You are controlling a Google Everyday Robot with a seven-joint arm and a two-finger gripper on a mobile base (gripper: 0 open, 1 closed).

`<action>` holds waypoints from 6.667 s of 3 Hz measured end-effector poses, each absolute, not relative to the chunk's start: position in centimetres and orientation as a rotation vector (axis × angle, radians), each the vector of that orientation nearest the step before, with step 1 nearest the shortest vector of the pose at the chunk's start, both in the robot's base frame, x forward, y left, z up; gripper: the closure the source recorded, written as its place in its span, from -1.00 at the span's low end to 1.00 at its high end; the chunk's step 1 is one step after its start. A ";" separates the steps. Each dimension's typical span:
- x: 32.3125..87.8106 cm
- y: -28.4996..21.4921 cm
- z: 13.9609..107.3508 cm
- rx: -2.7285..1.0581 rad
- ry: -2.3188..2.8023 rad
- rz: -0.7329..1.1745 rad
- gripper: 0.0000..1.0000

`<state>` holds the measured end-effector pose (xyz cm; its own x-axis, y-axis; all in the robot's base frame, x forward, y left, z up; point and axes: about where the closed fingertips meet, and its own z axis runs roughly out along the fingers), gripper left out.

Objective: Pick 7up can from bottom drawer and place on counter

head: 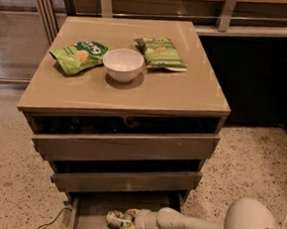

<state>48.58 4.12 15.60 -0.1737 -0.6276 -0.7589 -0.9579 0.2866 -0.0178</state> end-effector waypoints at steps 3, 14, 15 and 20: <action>47.2 -0.8 25.5 -1.437 1.896 0.521 1.00; 45.7 -13.9 68.5 -1.345 1.813 -0.056 1.00; 46.4 -14.4 72.0 -1.343 1.820 -0.078 1.00; 51.8 -13.2 90.7 -1.378 1.680 -0.288 1.00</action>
Offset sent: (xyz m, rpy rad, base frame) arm -0.0094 -0.0460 0.1004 -0.0423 -0.0716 -0.0196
